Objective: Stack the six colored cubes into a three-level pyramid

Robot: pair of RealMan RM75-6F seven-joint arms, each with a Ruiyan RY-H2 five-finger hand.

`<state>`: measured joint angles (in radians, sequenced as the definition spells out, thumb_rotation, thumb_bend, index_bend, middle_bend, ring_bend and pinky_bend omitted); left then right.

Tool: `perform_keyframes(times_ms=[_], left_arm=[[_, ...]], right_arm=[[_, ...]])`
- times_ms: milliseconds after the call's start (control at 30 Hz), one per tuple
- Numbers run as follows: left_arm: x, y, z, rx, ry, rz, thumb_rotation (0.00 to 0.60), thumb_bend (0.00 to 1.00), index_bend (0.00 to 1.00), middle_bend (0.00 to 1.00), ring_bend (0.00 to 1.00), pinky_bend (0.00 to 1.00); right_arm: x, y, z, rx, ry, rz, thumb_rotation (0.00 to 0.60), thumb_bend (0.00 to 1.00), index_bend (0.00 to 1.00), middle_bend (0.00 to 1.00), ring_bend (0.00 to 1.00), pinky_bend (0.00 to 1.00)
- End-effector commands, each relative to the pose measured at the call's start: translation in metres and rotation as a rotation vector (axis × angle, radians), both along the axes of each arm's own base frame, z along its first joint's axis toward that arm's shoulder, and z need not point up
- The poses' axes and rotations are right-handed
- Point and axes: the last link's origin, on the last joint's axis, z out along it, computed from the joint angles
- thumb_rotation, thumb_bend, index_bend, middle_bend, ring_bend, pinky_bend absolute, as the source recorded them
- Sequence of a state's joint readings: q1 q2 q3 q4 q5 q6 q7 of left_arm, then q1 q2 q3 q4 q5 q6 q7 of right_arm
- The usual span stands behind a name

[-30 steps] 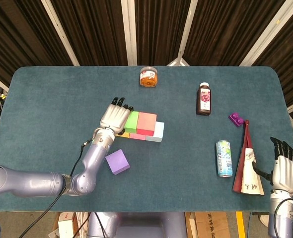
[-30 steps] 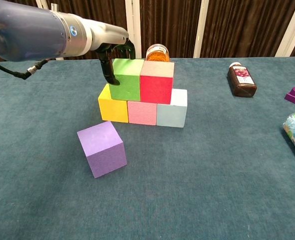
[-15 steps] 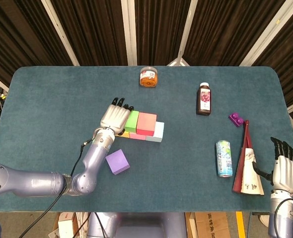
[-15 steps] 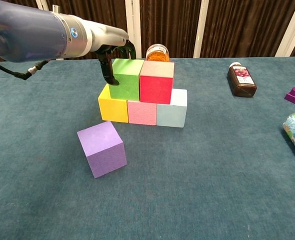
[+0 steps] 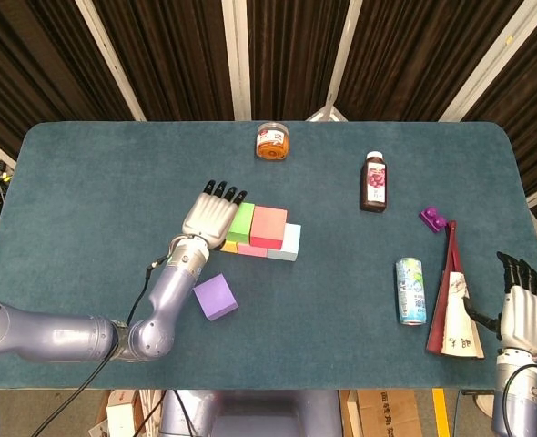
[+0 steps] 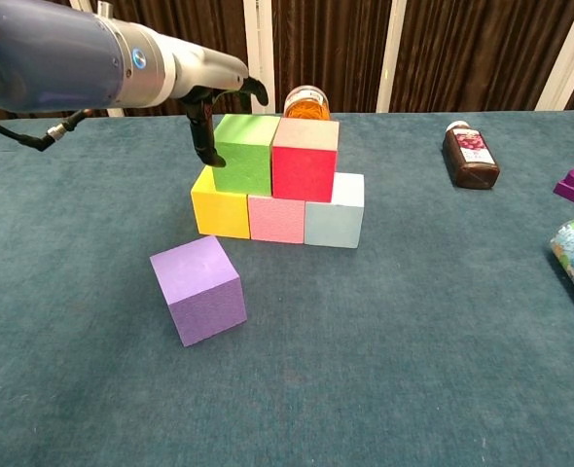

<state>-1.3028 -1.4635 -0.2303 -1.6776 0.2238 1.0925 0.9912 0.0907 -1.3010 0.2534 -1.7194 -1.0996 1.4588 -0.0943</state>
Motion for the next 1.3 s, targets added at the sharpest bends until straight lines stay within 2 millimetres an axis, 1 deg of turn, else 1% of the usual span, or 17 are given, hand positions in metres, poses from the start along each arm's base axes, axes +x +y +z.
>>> perform_keyframes(times_ms=[33,233,400,467,600,800,867,967,1133,1300], left_arm=[[0.004,-0.001,0.006,0.007,-0.012,-0.008,0.600,0.37,0.02,0.00,0.00,0.00],[0.010,-0.008,0.031,0.023,-0.052,-0.020,0.600,0.37,0.01,0.00,0.00,0.00],[0.010,-0.025,0.063,0.010,-0.097,-0.055,0.600,0.37,0.02,0.01,0.00,0.00],[0.005,-0.032,0.073,-0.003,-0.095,-0.076,0.600,0.37,0.02,0.02,0.00,0.00],[-0.015,-0.050,0.095,-0.038,-0.066,-0.111,0.600,0.37,0.02,0.02,0.00,0.00],[-0.039,-0.066,0.113,-0.087,-0.042,-0.140,0.600,0.37,0.04,0.03,0.00,0.00],[-0.050,-0.073,0.116,-0.116,-0.036,-0.149,0.600,0.37,0.05,0.04,0.00,0.00],[-0.065,-0.077,0.119,-0.147,-0.026,-0.161,0.600,0.37,0.05,0.04,0.00,0.00],[-0.079,-0.080,0.118,-0.197,-0.030,-0.179,0.600,0.37,0.05,0.05,0.00,0.00],[-0.092,-0.082,0.111,-0.252,-0.018,-0.194,0.600,0.37,0.05,0.05,0.00,0.00]], right_arm=[[0.000,0.000,0.000,0.000,-0.001,0.000,0.600,0.28,0.13,0.14,0.00,0.00],[0.000,0.000,0.000,0.002,-0.001,0.000,0.600,0.28,0.13,0.14,0.00,0.00],[0.001,0.001,-0.001,0.005,-0.002,0.001,0.600,0.28,0.12,0.14,0.00,0.00],[0.001,0.001,-0.002,0.004,-0.003,0.000,0.600,0.28,0.12,0.14,0.00,0.00],[0.002,0.001,-0.003,0.005,-0.001,-0.003,0.600,0.28,0.12,0.14,0.00,0.00],[0.003,0.001,-0.007,0.006,0.007,-0.006,0.600,0.28,0.13,0.14,0.00,0.00],[0.004,0.000,-0.010,0.011,0.016,-0.009,0.600,0.28,0.13,0.14,0.00,0.00],[0.005,0.000,-0.012,0.012,0.026,-0.015,0.600,0.28,0.12,0.14,0.00,0.00],[0.004,-0.001,-0.014,0.012,0.036,-0.025,0.600,0.28,0.13,0.14,0.00,0.00],[0.003,-0.003,-0.017,0.015,0.042,-0.040,0.600,0.28,0.12,0.14,0.00,0.00]])
